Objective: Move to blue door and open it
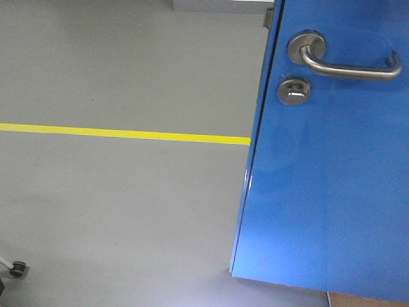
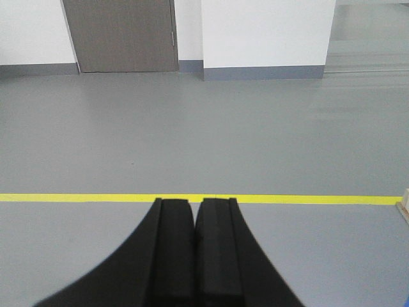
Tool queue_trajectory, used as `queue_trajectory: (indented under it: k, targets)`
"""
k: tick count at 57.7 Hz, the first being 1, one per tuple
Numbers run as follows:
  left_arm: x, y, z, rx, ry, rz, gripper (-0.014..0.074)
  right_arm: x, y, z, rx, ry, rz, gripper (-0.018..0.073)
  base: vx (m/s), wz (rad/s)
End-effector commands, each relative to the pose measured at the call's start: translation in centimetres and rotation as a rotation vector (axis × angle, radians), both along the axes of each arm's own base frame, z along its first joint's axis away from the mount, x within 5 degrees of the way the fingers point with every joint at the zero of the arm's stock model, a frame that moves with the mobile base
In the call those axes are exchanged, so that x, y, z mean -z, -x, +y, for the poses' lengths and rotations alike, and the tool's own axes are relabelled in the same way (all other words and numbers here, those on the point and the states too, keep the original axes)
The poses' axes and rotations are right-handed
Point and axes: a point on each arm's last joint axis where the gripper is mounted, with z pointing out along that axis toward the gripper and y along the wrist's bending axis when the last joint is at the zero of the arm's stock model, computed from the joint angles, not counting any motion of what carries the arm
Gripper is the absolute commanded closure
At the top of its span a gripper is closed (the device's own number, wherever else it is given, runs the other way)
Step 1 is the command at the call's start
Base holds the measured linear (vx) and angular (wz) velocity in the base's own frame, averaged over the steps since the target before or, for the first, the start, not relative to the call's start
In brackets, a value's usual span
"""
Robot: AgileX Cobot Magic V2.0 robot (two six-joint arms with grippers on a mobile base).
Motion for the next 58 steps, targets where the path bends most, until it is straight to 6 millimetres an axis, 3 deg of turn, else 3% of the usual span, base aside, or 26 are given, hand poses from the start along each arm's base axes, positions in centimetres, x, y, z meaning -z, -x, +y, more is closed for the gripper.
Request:
queue_trajectory:
  k: [1,58]
  targets:
    - [-1.71,0.05,-0.09,0.011,0.009,-0.123,0.0524,-1.88,0.98,-0.35,0.04,-0.014,-0.105,0.0547,-0.08,0.02]
    - [-1.71,0.05,-0.09,0.011,0.009,-0.123,0.0524,-1.81,0.86,-0.35,0.039,-0.015,-0.101,0.0547,-0.13,-0.04]
